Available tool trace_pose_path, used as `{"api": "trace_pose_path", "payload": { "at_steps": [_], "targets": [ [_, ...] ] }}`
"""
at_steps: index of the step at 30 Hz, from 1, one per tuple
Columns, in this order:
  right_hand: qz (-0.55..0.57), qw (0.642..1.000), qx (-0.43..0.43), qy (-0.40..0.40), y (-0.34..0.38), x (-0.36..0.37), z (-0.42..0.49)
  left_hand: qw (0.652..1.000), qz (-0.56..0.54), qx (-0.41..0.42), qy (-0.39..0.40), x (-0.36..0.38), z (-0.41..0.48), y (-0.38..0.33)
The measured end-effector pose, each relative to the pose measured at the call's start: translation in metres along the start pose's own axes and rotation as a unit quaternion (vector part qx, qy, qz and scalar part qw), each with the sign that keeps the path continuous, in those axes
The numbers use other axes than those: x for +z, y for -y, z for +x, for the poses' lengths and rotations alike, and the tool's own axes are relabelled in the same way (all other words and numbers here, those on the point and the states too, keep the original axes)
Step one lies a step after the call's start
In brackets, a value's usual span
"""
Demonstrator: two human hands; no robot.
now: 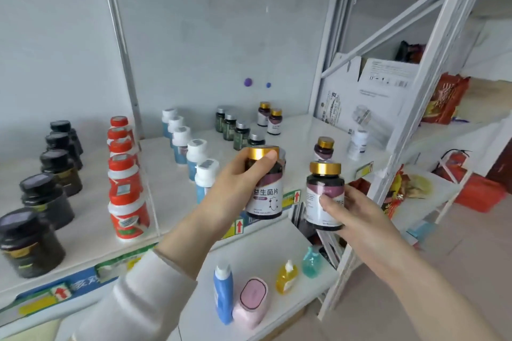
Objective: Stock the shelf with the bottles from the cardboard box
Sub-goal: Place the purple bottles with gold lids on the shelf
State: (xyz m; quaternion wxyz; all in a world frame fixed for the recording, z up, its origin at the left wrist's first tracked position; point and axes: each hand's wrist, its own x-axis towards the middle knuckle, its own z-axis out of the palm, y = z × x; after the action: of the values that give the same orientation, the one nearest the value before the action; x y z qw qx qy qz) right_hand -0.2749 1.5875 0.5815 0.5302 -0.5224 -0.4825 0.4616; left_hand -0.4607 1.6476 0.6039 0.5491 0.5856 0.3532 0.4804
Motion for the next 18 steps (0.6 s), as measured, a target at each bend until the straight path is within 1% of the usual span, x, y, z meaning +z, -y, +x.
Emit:
{"api": "trace_pose_path", "payload": {
  "at_steps": [4, 7, 10, 14, 18],
  "targets": [
    [0.003, 1.0, -0.013, -0.013, 0.011, -0.041, 0.06, 0.999, 0.036, 0.012, 0.004, 0.025, 0.068, -0.002],
    [-0.004, 1.0, -0.015, -0.009, 0.018, -0.073, 0.109, 0.995, 0.091, 0.032, 0.012, 0.042, 0.117, -0.002],
    [-0.013, 1.0, -0.028, 0.008, 0.024, -0.105, 0.162, 0.987, 0.153, 0.046, -0.004, 0.057, 0.168, -0.001],
    [-0.051, 0.996, -0.048, 0.051, 0.03, -0.14, 0.232, 0.979, 0.195, 0.047, -0.022, 0.079, 0.227, 0.005],
    [-0.063, 0.991, -0.054, 0.104, 0.034, -0.156, 0.29, 0.979, 0.192, 0.011, -0.067, 0.091, 0.281, 0.014]
  ]
}}
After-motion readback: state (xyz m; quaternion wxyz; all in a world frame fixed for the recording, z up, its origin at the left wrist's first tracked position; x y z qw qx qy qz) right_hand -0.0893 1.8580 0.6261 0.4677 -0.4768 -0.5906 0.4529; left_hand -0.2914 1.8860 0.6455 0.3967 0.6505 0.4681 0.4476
